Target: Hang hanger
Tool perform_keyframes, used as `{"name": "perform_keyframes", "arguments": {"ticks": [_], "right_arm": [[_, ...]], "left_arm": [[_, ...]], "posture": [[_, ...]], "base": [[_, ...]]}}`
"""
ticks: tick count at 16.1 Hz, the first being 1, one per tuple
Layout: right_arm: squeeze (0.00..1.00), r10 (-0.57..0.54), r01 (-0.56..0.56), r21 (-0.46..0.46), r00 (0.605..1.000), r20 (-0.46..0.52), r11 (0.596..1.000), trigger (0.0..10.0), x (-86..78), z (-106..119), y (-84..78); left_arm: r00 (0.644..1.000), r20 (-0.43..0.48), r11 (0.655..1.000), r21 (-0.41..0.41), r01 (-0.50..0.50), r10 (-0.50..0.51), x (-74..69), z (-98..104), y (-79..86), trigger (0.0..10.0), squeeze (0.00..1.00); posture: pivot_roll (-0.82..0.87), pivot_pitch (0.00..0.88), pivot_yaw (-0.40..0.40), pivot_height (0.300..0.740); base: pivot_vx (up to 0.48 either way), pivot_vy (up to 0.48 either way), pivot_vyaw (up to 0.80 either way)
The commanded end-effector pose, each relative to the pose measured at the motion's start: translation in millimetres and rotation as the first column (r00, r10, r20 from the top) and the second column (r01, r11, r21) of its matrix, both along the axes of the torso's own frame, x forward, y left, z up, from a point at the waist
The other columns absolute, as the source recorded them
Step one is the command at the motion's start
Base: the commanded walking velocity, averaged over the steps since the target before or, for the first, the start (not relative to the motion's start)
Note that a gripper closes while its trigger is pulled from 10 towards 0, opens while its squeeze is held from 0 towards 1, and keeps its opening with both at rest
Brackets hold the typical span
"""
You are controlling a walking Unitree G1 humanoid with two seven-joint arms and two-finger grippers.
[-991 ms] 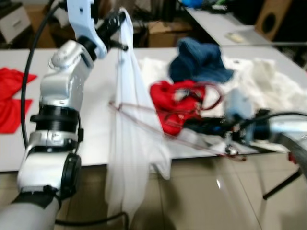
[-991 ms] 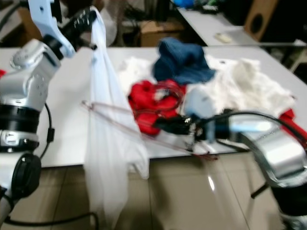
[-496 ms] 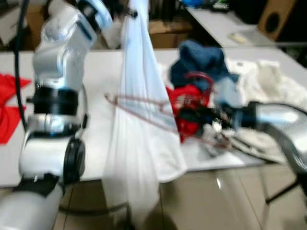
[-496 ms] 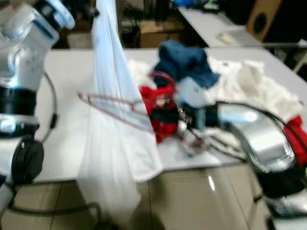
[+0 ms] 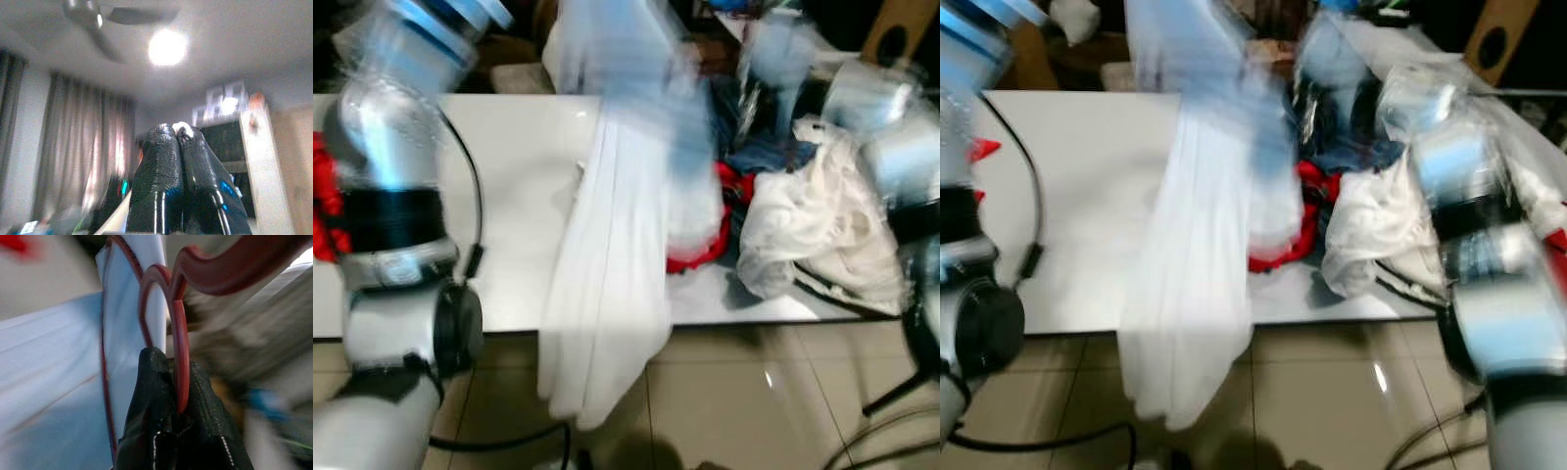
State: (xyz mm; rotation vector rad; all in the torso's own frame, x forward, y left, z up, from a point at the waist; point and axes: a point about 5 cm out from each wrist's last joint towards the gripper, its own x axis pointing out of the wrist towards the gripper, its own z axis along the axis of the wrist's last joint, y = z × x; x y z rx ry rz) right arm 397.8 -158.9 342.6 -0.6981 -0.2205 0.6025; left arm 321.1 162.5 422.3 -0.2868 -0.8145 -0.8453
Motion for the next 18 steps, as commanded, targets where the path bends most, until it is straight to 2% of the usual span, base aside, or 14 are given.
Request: {"name": "perform_keyframes", "arguments": {"ticks": [1,2,4,6,7,8,9,10,11,12,13,16,17,18], "right_arm": [[0.0,-0.119,0.104,0.12,0.985,0.128,0.987,10.0,2.9,28.8,-15.7],[0.0,-0.129,0.073,0.216,0.957,0.259,0.974,10.0,-2.4,61.9,-13.7],[0.0,-0.122,0.047,0.231,0.938,0.324,0.972,10.0,-4.7,73.4,-9.9],[0.0,-0.141,0.087,0.167,0.927,0.347,0.982,10.0,0.7,54.2,-8.4],[0.0,-0.149,0.108,0.14,0.933,0.327,0.984,10.0,4.6,35.5,-11.0],[0.0,-0.1,0.087,0.068,0.97,0.22,0.994,10.0,9.7,-0.9,-10.7],[0.0,-0.06,0.058,0.024,0.987,0.146,0.998,10.0,10.7,-21.4,-10.1],[0.0,0.009,-0.007,-0.062,0.999,0.034,0.998,10.0,8.6,-55.4,-10.5],[0.0,0.106,-0.114,-0.086,0.99,-0.091,0.99,10.0,0.8,-83.9,-13.6],[0.0,0.158,-0.172,-0.097,0.978,-0.138,0.98,10.0,-4.2,-94.4,-14.9],[0.0,0.269,-0.304,-0.116,0.931,-0.247,0.946,10.0,-20.9,-115.5,-21.8],[0.0,0.355,-0.448,-0.166,0.846,-0.398,0.879,10.0,-53.4,-132.1,-38.3],[0.0,0.363,-0.465,-0.169,0.831,-0.421,0.869,10.0,-59.8,-133.4,-41.0],[0.0,0.379,-0.501,-0.173,0.801,-0.463,0.848,10.0,-75.2,-132.4,-48.2]], "left_arm": [[0.996,0.092,0.996,-0.088,0.021,-0.012,-14.7,21.8,10.5,10.0,0.0],[0.992,0.127,0.989,-0.146,-0.002,0.02,-20.1,29.9,21.8,10.0,0.0],[0.99,0.137,0.984,-0.178,-0.005,0.03,-23.8,29.0,27.5,10.0,0.0],[0.994,0.106,0.991,-0.134,0.02,-0.006,-22.8,9.6,16.0,10.0,0.0],[0.999,0.053,0.998,-0.067,-0.003,0.006,-15.5,-9.6,5.1,10.0,0.0],[0.993,-0.072,0.995,0.048,-0.086,0.09,2.3,-40.0,-6.9,10.0,0.0],[0.982,-0.122,0.986,0.105,-0.133,0.146,10.6,-54.2,-10.8,10.0,0.0],[0.95,-0.212,0.961,0.206,-0.185,0.228,23.0,-79.1,-16.6,10.0,0.0],[0.895,-0.278,0.9,0.364,-0.238,0.349,35.8,-111.6,-21.3,10.0,0.0],[0.862,-0.303,0.869,0.42,-0.261,0.406,40.9,-126.0,-20.8,10.0,0.0],[0.775,-0.344,0.804,0.495,-0.33,0.53,52.1,-152.2,-12.6,10.0,0.0],[0.667,-0.398,0.761,0.487,-0.428,0.629,66.1,-171.6,3.8,10.0,0.0],[0.647,-0.422,0.763,0.472,-0.441,0.635,69.1,-174.4,6.9,10.0,0.0],[0.598,-0.429,0.731,0.49,-0.475,0.677,75.2,-182.6,15.0,10.0,0.0]], "posture": [[-0.11,0.0,0.001,0.74],[-0.1,0.0,-0.008,0.74],[-0.1,0.0,-0.011,0.74],[-0.11,0.0,0.001,0.74],[-0.11,0.0,0.002,0.74],[-0.11,0.0,0.014,0.74],[-0.11,0.0,0.016,0.74],[-0.11,0.0,0.021,0.74],[-0.11,0.0,0.026,0.74],[-0.12,0.0,0.028,0.74],[-0.12,0.0,0.039,0.74],[-0.13,0.0,0.05,0.74],[-0.13,0.0,0.054,0.74],[-0.14,0.0,0.062,0.74]], "base": [[0.0,0.0,0.0],[0.0,0.0,0.0],[0.0,0.0,0.0],[0.0,0.0,0.0],[0.0,0.0,0.0],[0.0,0.0,0.0],[0.0,0.0,0.0],[0.0,0.0,0.0],[0.0,0.0,0.0],[0.0,0.0,0.0],[0.0,0.0,0.0],[0.0,0.0,0.0],[0.0,0.0,0.0],[0.0,0.0,0.0]]}}
